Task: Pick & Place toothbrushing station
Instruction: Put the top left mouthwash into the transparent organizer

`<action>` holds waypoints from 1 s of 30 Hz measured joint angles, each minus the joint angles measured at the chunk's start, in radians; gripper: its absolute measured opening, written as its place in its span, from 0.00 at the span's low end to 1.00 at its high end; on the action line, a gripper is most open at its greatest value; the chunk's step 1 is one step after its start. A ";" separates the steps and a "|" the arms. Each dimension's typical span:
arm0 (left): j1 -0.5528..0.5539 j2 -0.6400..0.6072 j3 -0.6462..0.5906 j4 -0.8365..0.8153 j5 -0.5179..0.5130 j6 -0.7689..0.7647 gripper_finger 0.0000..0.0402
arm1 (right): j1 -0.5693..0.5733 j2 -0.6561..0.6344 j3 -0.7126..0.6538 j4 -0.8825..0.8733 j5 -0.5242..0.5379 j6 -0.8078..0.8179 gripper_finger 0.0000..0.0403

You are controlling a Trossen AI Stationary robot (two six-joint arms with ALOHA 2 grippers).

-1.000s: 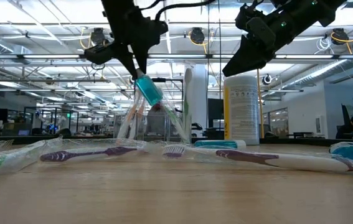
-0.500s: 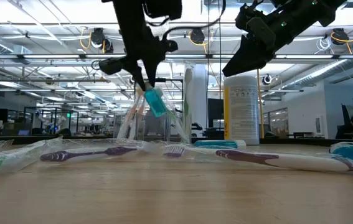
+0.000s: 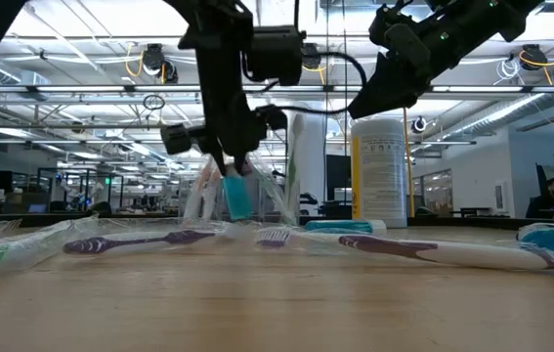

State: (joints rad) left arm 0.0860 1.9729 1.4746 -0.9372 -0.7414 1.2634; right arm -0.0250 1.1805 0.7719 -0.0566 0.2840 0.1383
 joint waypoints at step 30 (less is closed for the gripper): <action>0.001 0.020 0.000 0.131 0.026 -0.198 0.22 | 0.000 0.000 0.000 0.008 0.001 0.000 0.33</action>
State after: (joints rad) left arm 0.0872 1.9926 1.4746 -0.8063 -0.7151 1.0656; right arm -0.0246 1.1805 0.7719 -0.0482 0.2848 0.1379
